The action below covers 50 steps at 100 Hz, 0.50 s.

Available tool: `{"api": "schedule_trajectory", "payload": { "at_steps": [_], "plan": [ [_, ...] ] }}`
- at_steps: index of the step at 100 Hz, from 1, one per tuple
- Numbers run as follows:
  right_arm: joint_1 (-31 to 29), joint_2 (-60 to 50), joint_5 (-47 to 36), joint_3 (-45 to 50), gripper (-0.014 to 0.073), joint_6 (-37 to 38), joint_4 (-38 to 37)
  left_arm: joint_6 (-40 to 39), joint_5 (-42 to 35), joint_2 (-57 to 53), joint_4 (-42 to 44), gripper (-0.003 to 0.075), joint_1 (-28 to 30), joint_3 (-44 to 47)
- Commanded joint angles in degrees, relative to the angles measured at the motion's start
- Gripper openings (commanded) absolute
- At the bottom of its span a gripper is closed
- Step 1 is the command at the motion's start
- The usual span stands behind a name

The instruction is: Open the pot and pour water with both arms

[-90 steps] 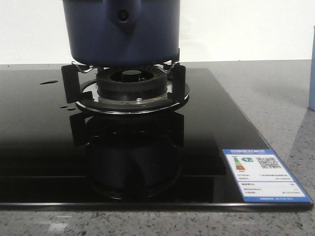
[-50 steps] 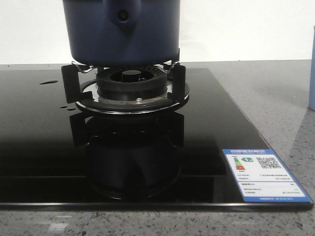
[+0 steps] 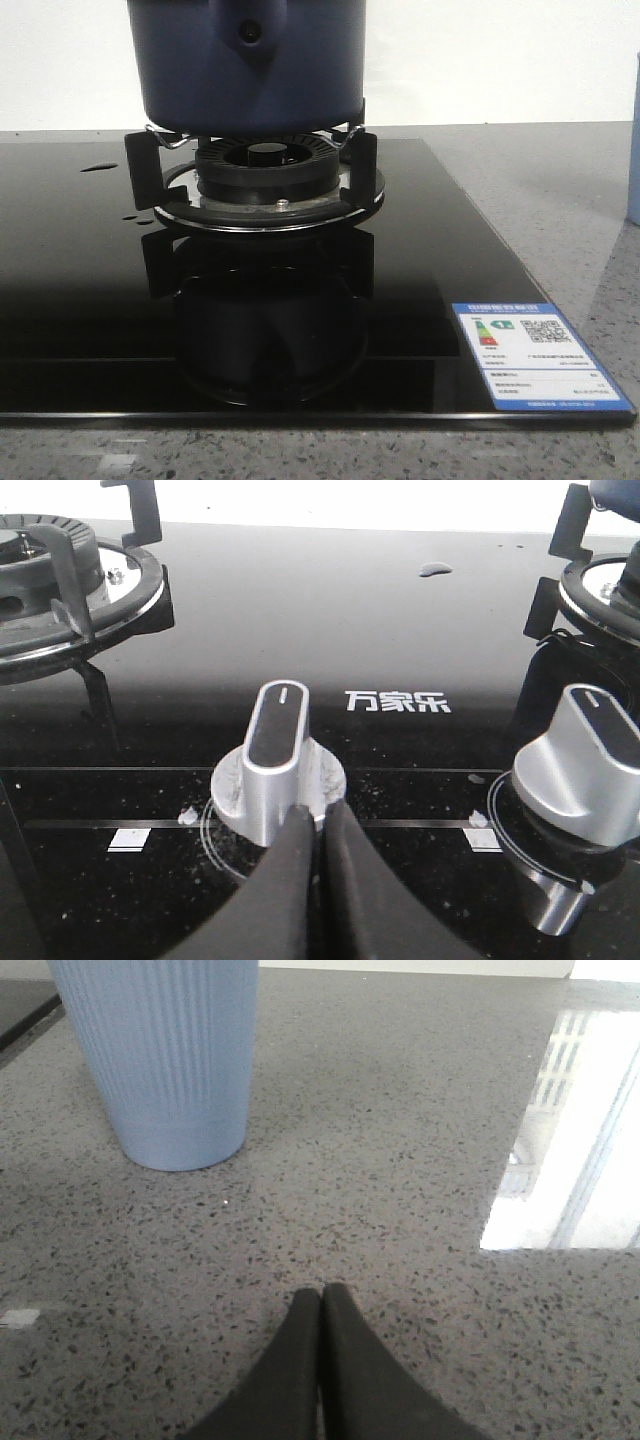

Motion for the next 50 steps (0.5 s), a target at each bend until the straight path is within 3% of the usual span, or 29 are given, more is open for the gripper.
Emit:
{"api": "schedule_trajectory", "payload": {
  "at_steps": [1, 30, 40, 50],
  "plan": [
    [-0.31, -1.08, -2.66, 1.53, -0.0074, 0.07, -1.68, -0.63, -2.54, -1.44, -0.37, -0.0019, 0.03, 1.94],
    [-0.31, -1.08, -25.56, 1.53, -0.0074, 0.07, -0.13, -0.63, -6.54, -1.44, -9.59, -0.0019, 0.03, 1.94],
    [-0.31, -1.08, -29.37, 1.53, -0.0074, 0.24, 0.29, -0.63, -12.51, -1.44, -15.33, -0.0019, 0.03, 1.94],
    [-0.31, -1.08, -31.30, 1.53, -0.0074, 5.04, 6.17, -0.63, -16.75, -1.44, -23.49, -0.0019, 0.03, 1.94]
  ]
}}
